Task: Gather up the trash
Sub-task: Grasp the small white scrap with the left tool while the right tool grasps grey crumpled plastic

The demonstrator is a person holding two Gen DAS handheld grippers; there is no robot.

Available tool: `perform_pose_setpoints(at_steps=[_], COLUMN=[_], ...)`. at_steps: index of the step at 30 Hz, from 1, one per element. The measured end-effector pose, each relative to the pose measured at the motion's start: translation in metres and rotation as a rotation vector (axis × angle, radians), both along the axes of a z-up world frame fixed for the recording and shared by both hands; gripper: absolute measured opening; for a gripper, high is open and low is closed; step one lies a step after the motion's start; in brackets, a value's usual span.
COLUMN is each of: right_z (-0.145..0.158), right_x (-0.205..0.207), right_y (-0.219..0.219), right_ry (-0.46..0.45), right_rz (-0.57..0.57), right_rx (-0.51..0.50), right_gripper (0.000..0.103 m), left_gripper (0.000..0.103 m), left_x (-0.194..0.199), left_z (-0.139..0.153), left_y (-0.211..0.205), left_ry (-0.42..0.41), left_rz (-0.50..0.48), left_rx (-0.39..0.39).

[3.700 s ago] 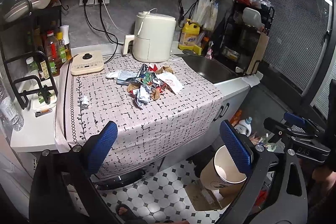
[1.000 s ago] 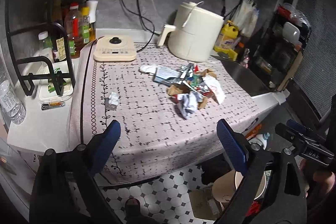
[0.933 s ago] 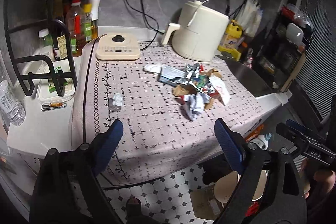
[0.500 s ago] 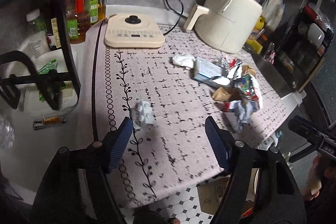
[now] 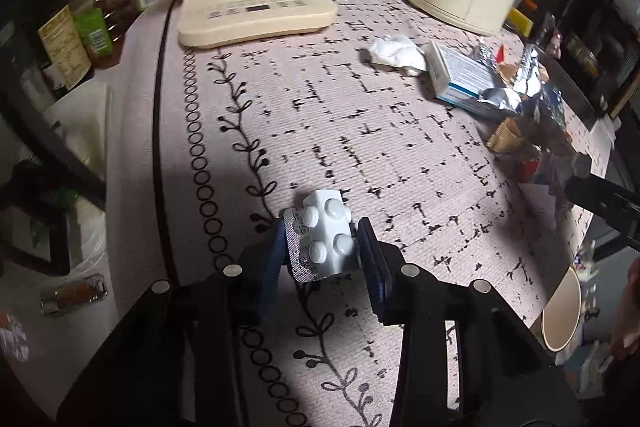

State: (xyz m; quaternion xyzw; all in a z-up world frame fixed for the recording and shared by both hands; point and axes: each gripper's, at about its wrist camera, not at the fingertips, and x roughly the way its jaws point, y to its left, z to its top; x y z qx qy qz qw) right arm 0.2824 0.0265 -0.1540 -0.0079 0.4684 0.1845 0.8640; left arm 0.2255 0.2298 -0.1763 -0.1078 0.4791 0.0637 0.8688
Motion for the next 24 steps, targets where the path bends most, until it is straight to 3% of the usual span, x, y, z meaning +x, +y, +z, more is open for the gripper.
perform_pose_setpoints(at_steps=[1, 3, 4, 15, 24], right_z=[-0.003, -0.008, -0.012, 0.010, 0.055], right_x=[0.004, 0.009, 0.013, 0.001, -0.031], right_y=[0.003, 0.010, 0.016, 0.064, 0.030], right_ry=[0.007, 0.030, 0.049, 0.044, -0.058], right_rz=[-0.004, -0.006, 0.004, 0.170, 0.283], right_rx=[-0.004, -0.009, -0.013, 0.070, 0.201], right_gripper=[0.068, 0.040, 0.035, 0.029, 0.029], left_gripper=[0.034, 0.034, 0.034, 0.034, 0.034], left_x=[0.001, 0.001, -0.001, -0.028, -0.049], left_z=[0.001, 0.005, 0.007, 0.022, 0.050], left_y=[0.000, 0.001, 0.002, 0.023, -0.016], left_ry=[0.002, -0.013, -0.018, -0.075, -0.147], left_rz=[-0.010, -0.015, -0.012, 0.074, 0.128], left_rx=[-0.011, -0.020, -0.026, -0.067, -0.027])
